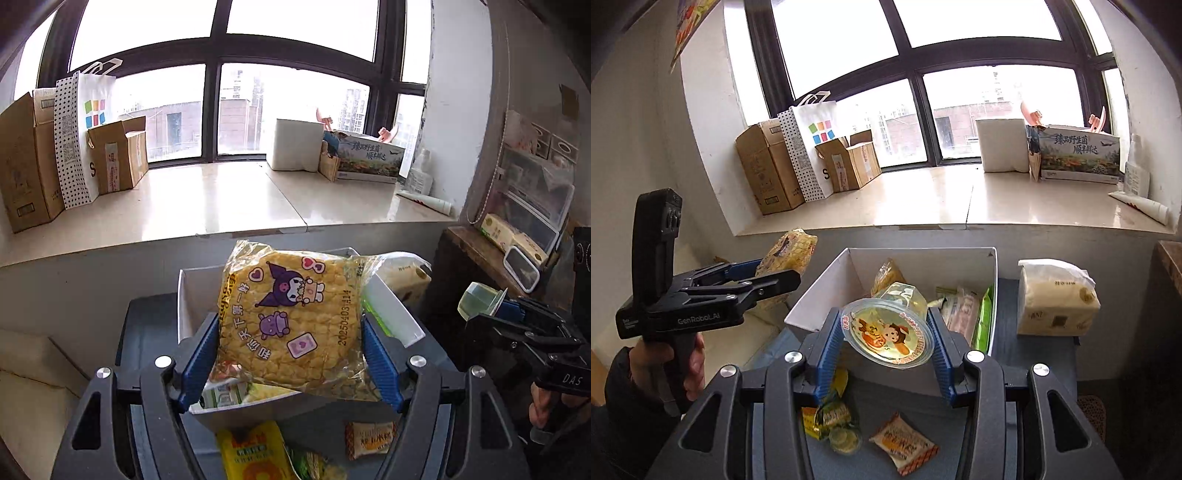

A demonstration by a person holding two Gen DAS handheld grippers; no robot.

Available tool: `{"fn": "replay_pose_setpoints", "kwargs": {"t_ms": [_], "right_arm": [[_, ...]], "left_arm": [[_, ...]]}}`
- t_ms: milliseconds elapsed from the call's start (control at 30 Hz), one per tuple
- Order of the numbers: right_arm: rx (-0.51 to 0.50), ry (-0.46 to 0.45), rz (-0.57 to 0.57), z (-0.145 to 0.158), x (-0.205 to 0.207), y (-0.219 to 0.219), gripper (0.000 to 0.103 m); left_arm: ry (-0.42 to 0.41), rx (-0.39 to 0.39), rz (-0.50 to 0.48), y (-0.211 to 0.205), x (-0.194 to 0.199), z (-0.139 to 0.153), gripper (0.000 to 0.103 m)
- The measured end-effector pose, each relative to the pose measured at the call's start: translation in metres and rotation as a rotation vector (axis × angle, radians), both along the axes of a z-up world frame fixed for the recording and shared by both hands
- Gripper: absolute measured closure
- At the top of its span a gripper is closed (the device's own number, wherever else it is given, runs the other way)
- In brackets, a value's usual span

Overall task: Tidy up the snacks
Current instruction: 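Drop the cookie packet into the box with the left tool while the right drops the jelly cup, then grasp the orange-and-white cake packet with the right tool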

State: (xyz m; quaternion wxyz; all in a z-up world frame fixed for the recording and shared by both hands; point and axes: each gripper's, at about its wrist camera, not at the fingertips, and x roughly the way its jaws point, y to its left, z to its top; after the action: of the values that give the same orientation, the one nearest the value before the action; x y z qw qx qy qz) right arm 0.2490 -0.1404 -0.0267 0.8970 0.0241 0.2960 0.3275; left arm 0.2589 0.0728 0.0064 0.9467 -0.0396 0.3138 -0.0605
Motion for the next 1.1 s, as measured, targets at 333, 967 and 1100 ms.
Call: {"fn": "replay_pose_setpoints", "kwargs": {"t_ms": [333,967,1100], "right_arm": [[-0.019,0.077,-0.07,0.001,0.089,0.032,0.054],[-0.037,0.094,-0.149,-0.022,0.083,0.006,0.0],[-0.01,0.057,-0.126,-0.02,0.051,-0.009,0.0]], "left_arm": [[0.099,0.071,0.003,0.007,0.081,-0.038,0.016],[0.158,0.084,-0.015,0.0,0.049,-0.049,0.004],[0.102,0.131,-0.038,-0.014,0.014,-0.033,0.004]]}}
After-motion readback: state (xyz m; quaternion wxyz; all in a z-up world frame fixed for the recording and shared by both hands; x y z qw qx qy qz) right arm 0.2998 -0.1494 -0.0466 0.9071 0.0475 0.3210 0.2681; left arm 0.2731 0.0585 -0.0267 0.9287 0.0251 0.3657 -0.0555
